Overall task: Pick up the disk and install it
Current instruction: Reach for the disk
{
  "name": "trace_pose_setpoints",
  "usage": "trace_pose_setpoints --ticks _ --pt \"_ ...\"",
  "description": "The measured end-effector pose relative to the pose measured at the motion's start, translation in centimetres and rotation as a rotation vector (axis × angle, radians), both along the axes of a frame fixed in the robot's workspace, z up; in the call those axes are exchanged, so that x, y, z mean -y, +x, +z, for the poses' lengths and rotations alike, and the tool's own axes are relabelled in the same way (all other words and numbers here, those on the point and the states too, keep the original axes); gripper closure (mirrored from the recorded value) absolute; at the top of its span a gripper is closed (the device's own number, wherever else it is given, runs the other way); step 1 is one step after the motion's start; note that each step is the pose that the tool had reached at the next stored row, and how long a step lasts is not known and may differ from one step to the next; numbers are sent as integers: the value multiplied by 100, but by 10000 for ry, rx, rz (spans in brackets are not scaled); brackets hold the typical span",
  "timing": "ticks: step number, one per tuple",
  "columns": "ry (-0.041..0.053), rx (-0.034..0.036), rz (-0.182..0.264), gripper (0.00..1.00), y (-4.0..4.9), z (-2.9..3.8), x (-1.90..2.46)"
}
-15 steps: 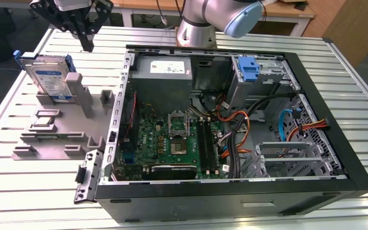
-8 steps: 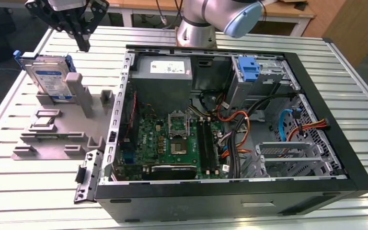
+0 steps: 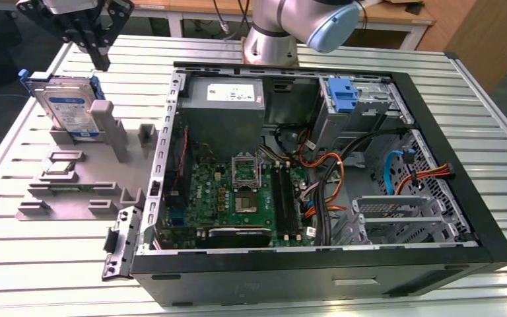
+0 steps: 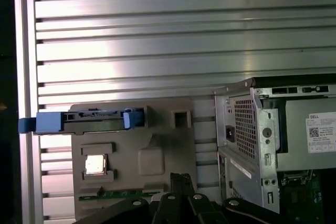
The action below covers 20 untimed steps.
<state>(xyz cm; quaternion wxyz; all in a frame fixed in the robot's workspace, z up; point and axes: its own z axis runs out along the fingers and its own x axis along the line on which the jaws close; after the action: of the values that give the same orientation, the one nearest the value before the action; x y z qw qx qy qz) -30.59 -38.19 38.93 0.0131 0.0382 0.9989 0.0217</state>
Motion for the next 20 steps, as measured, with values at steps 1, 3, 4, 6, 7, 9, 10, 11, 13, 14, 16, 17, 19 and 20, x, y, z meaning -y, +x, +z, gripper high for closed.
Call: trace_pose_setpoints --ticks 1,3,4,6,7,9,10,11,13,14,16,17,19,20 --pt "0 0 1 90 -30 -1 -5" --pt "1 2 -1 90 -75 -4 -24" --pt "1 2 -1 90 -89 -7 -38" --pt "1 1 -1 90 -110 -9 -62" --pt "0 -1 -1 90 -116 -9 -65" --pt "0 0 0 90 -116 -10 -65" --pt "0 0 0 90 -116 -10 -65" --pt "0 0 0 90 -116 -10 -65" --pt "0 0 -2 90 -130 -11 -66" --pt "1 0 -1 90 -147 -11 -68" --pt "0 1 0 90 -192 -13 -80" --pt "1 0 -1 90 -213 -15 -89" --pt "1 1 -1 90 -249 -20 -112" --pt "0 1 -1 90 -263 -24 -124"
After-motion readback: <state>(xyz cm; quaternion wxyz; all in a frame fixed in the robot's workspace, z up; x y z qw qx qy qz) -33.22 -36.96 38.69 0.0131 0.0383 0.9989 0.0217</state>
